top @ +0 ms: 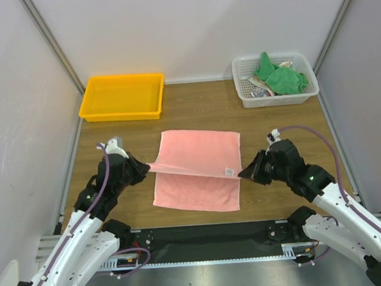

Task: Fold and stack the towels
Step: Fold the towel

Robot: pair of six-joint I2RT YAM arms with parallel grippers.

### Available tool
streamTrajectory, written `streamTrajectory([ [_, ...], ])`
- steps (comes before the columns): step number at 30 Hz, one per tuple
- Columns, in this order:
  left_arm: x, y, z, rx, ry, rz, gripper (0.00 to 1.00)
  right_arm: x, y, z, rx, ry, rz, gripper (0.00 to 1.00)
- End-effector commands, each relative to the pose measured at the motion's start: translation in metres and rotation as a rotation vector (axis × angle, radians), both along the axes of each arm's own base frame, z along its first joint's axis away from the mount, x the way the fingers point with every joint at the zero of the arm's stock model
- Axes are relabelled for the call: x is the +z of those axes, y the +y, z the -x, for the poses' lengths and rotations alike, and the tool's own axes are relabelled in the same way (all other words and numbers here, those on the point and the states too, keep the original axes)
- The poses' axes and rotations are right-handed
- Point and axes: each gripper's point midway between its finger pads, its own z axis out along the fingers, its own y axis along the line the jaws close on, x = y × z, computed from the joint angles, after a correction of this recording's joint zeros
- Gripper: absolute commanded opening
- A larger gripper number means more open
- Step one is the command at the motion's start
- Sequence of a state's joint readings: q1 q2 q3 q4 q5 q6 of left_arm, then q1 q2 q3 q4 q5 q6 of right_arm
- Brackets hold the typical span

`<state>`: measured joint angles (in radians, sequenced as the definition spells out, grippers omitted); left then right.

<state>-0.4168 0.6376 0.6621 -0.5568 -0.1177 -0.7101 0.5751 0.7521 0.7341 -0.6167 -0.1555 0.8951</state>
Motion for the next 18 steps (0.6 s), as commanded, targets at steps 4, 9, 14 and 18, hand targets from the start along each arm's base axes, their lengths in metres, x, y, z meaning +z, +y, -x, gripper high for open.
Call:
streamTrajectory([
  [4, -0.072, 0.014, 0.022, 0.046, 0.177, -0.049, 0.00, -0.081, -0.016, 0.038, -0.017, 0.210, 0.080, 0.00],
  [9, -0.092, 0.012, 0.029, 0.043, 0.228, -0.045, 0.00, -0.101, -0.014, 0.046, 0.023, 0.254, 0.111, 0.00],
  [14, -0.108, 0.013, 0.040, 0.068, 0.314, -0.092, 0.00, -0.119, -0.012, 0.059, 0.061, 0.308, 0.138, 0.00],
  [18, -0.111, 0.020, 0.046, 0.120, 0.355, -0.141, 0.04, -0.126, -0.012, 0.066, 0.069, 0.338, 0.146, 0.01],
])
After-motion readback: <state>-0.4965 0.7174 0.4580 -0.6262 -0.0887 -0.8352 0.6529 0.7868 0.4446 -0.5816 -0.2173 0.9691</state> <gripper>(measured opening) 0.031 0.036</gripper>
